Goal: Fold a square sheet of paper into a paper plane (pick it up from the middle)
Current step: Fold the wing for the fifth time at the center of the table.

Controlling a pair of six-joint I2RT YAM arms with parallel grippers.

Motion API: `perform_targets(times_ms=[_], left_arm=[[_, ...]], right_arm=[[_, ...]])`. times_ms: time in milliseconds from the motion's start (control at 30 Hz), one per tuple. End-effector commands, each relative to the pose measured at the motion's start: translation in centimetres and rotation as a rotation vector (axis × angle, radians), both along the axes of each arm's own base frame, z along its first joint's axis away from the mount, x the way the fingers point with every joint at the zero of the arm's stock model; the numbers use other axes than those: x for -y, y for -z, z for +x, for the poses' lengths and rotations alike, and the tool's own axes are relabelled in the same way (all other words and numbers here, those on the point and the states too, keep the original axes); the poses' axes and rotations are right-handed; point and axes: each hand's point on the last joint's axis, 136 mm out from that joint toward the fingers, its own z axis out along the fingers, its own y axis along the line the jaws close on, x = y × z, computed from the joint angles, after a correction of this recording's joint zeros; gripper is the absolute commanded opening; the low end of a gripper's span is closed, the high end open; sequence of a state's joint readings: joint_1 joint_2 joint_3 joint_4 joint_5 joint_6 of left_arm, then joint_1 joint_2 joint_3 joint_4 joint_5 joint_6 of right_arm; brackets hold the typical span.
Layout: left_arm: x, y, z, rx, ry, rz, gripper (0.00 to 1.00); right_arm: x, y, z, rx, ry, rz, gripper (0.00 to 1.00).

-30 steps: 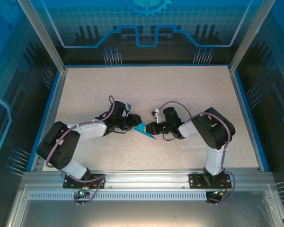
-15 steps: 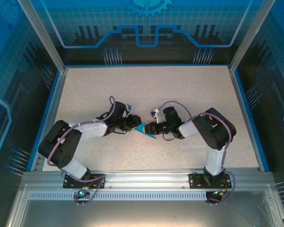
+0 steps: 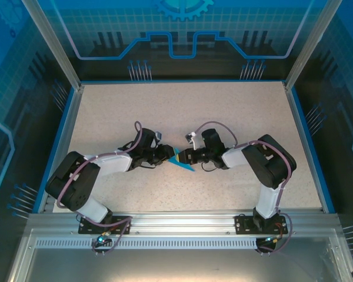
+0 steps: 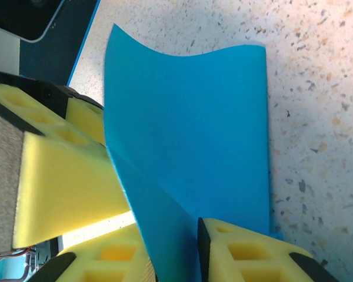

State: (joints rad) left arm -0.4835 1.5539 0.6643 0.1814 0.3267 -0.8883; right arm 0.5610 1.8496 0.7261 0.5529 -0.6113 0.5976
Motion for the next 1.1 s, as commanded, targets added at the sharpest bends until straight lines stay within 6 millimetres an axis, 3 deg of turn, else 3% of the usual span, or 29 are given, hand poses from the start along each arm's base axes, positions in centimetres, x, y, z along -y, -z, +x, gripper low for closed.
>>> perform_targets(times_ms=[0, 600, 933, 1067], left_arm=[[-0.7, 0.0, -0.4, 0.008, -0.016, 0.029, 0.34], [-2.4, 1.9, -1.0, -0.039, -0.067, 0.114, 0.26], [-2.7, 1.9, -1.2, -0.036, -0.072, 0.122, 0.25], [-3.0, 1.7, -1.6, -0.032, -0.078, 0.125, 0.25]], right_arm=[[-0.1, -0.1, 0.3, 0.002, -0.015, 0.004, 0.22], [0.1, -1.5, 0.1, 0.089, -0.011, -0.053, 0.25], [-1.1, 0.0, -0.7, 0.058, -0.055, -0.071, 0.05], [-1.8, 0.8, -1.1, 0.044, -0.077, -0.095, 0.03]])
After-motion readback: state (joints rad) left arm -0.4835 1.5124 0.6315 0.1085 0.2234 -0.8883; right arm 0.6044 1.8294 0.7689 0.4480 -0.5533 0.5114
